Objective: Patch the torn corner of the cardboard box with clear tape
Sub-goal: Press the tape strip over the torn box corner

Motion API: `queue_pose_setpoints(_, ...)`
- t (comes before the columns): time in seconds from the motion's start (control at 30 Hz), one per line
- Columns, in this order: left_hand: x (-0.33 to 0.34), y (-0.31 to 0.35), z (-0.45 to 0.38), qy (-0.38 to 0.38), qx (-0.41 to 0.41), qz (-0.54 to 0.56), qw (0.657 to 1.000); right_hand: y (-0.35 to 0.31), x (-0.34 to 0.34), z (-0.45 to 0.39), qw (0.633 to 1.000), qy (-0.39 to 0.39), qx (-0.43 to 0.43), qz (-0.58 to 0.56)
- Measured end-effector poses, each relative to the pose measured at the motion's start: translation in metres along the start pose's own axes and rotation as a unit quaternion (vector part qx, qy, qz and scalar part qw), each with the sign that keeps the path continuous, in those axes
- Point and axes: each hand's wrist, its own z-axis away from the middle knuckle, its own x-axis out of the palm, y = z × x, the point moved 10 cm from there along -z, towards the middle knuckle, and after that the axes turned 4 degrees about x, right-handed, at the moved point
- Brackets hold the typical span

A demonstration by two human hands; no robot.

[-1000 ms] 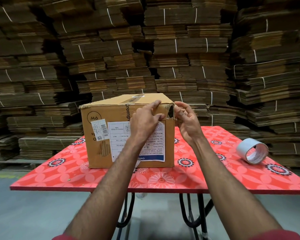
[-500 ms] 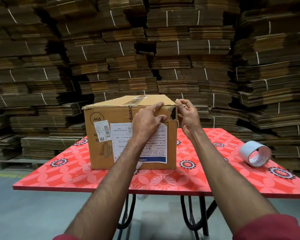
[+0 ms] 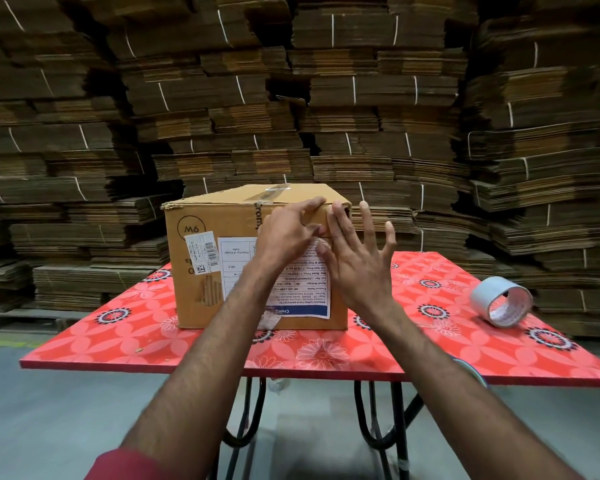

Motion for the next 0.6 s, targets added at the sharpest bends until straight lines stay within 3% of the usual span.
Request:
queue_pose_setpoints(0.23,0.002,-0.003,-0.002,-0.006,0.01,-0.004,1.0,-0.007,0.011,0.02,0.999,-0.037,0.026,0.022)
queue_pose_setpoints(0.47,0.001,-0.001,-0.003,0.003,0.02,-0.012,1.0,0.005,0.029,0.075,0.993,-0.105,0.002,0.044)
queue_pose_setpoints(0.6,0.002,0.0,-0.002,0.006,0.025,-0.012,1.0,0.008,0.015,0.076,0.994,-0.106,-0.001,0.026)
